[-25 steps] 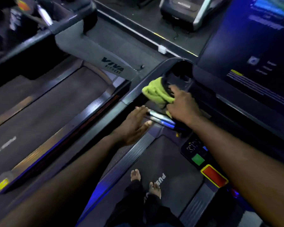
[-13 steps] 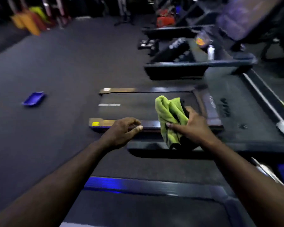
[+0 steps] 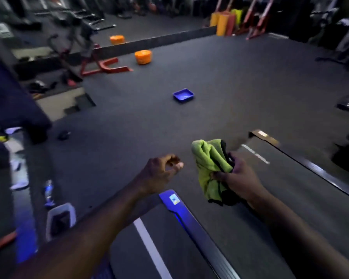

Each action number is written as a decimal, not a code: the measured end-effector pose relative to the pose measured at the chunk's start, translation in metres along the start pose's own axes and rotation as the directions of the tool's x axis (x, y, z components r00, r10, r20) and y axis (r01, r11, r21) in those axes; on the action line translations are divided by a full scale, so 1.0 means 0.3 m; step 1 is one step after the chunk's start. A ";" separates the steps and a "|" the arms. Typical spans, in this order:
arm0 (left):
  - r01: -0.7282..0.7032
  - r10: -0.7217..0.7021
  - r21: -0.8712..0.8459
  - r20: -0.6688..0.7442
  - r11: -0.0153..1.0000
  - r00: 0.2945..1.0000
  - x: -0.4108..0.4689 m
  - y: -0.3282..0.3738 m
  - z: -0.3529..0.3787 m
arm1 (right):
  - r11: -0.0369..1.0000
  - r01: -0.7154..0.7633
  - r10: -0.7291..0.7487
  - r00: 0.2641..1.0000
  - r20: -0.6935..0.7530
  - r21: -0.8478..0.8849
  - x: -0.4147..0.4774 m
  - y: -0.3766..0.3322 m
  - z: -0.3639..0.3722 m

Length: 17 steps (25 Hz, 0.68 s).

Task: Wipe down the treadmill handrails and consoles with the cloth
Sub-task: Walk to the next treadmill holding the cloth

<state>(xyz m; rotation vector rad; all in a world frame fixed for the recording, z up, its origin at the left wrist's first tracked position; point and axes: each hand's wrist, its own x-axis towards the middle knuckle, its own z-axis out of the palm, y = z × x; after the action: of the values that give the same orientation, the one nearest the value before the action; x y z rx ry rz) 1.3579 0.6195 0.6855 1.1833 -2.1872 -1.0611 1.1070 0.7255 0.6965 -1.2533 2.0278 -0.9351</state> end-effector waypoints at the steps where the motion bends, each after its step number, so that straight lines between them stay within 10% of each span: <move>1: 0.043 -0.043 0.001 -0.047 0.999 0.998 0.008 -0.060 -0.077 | 1.000 0.012 -0.013 0.999 0.042 0.005 0.079 -0.047 0.081; 17: 0.475 -0.391 -0.032 -0.618 0.880 0.683 0.120 -0.700 -0.993 | 0.916 0.377 -0.385 0.741 0.550 0.134 1.000 -1.026 1.096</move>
<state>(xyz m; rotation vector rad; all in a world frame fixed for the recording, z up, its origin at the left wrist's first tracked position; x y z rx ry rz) 1.6449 0.3926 0.7023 1.8660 -1.5063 -0.5567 1.3963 0.2685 0.7163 -1.7372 1.3127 -0.6281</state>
